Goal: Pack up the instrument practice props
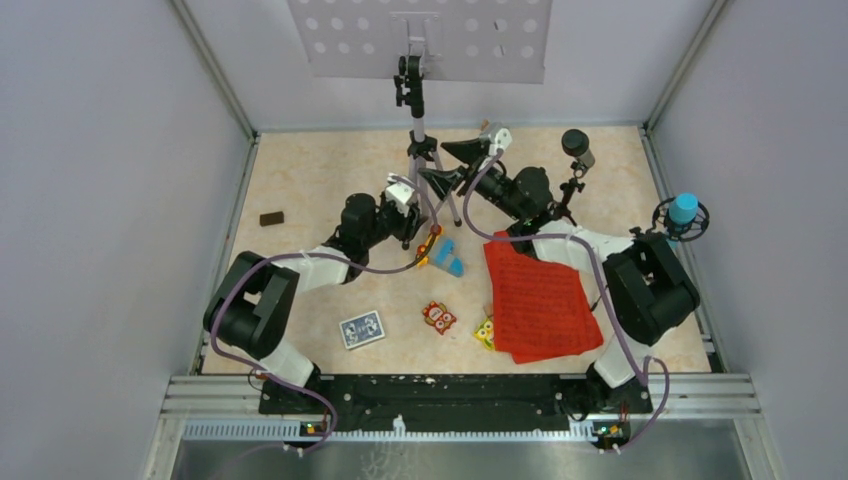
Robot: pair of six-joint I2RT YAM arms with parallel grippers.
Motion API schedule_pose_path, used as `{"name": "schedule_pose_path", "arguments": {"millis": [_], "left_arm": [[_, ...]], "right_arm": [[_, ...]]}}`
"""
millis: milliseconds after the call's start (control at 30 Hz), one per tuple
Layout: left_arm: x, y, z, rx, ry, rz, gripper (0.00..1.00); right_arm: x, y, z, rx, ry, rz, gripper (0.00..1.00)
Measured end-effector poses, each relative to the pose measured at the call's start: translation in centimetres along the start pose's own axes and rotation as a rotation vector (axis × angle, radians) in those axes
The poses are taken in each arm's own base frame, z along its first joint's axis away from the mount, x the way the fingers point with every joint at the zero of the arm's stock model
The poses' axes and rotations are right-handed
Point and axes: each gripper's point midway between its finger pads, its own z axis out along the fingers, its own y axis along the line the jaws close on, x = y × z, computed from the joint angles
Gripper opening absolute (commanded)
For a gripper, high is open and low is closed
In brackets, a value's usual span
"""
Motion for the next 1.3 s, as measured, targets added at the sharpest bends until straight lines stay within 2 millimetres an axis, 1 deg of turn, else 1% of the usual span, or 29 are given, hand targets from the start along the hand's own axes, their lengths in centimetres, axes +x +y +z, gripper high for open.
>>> {"name": "schedule_pose_path", "arguments": {"millis": [200,467,633,900,1100,1200,1300], "left_arm": [[0.6,-0.2,-0.2,0.002,0.012,-0.008,0.52],[0.8,-0.4,-0.1,-0.006,0.019,-0.003,0.53],[0.9,-0.6,0.0,-0.006,0.022,0.005,0.53],[1.9,-0.7,0.0,-0.015,0.055,0.002,0.55],[3.1,-1.4,-0.3,-0.002,0.092,-0.004,0.56],[3.0,-1.9,-0.2,0.009,0.090,0.003,0.56],[2.9,-2.1,-0.1,0.014,0.087,0.007,0.56]], "right_arm": [[2.0,0.3,0.2,-0.010,0.040,0.021,0.82],[3.2,0.9,1.5,-0.005,0.047,0.035,0.83],[3.2,0.3,2.2,0.030,0.033,0.029,0.83],[4.2,-0.9,3.0,0.082,0.010,0.006,0.83],[5.7,-1.7,3.3,0.108,0.018,0.001,0.82],[6.6,-2.0,3.2,0.119,0.038,-0.008,0.80],[8.1,-2.1,3.1,0.123,0.072,-0.019,0.75]]}}
